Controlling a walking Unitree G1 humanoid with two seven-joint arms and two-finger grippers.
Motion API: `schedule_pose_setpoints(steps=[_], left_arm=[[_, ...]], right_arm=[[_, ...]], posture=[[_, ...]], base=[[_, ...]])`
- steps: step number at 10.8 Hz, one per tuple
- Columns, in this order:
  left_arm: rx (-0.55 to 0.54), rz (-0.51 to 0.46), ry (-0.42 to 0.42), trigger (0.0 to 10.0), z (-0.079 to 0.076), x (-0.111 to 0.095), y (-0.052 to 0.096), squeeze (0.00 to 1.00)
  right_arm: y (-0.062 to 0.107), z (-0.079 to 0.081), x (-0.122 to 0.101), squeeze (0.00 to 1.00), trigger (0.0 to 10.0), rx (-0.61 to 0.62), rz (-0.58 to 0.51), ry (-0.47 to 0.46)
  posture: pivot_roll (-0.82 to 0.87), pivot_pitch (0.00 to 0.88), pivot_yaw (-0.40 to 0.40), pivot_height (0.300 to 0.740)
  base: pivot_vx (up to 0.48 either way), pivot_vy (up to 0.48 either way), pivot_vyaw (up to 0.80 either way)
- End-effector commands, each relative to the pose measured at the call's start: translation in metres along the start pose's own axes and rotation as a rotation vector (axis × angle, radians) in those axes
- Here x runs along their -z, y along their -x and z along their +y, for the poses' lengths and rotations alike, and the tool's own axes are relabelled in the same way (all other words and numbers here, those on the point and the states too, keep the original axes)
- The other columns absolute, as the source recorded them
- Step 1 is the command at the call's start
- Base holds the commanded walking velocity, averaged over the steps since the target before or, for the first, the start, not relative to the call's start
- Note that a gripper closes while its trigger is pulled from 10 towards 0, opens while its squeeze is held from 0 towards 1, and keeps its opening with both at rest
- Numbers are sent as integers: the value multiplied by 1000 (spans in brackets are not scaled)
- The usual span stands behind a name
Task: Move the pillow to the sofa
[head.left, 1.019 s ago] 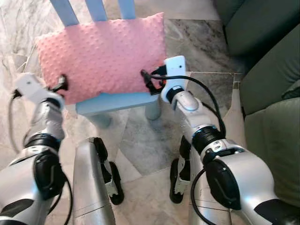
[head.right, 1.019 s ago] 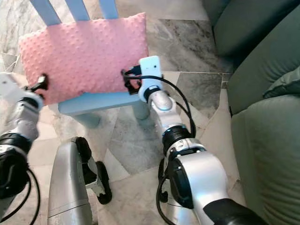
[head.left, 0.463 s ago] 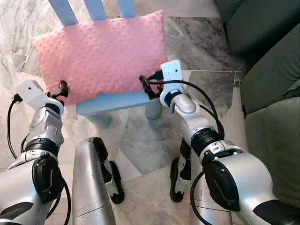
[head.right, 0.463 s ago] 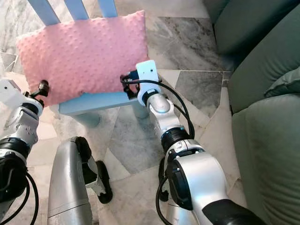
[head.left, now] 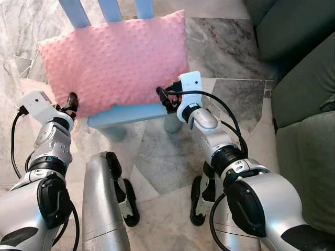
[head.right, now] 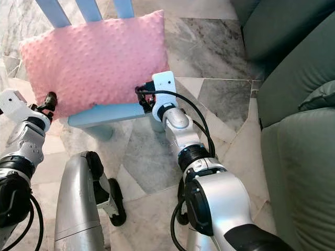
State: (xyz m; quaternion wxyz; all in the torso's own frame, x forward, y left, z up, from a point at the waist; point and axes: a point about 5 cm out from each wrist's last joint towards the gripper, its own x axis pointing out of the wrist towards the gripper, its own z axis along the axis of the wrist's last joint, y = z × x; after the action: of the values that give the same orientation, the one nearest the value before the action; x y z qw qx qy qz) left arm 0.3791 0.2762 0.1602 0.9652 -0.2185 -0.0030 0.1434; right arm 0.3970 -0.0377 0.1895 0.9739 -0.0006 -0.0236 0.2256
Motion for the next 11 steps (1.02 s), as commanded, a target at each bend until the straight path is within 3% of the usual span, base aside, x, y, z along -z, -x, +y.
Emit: schedule_pose_setpoints(steps=[1,11], left_arm=[[-44,75,-23,0,15,20,7,0],[-76,80,-20,0,21,25,10,0]], right_arm=[[5,9,19,0,0,-26,59,-22],[7,9,24,0,0,-28,69,-9]], posture=[[-42,652,64,506],[-41,661,64,506]], base=[[0,0,0],[0,0,0]])
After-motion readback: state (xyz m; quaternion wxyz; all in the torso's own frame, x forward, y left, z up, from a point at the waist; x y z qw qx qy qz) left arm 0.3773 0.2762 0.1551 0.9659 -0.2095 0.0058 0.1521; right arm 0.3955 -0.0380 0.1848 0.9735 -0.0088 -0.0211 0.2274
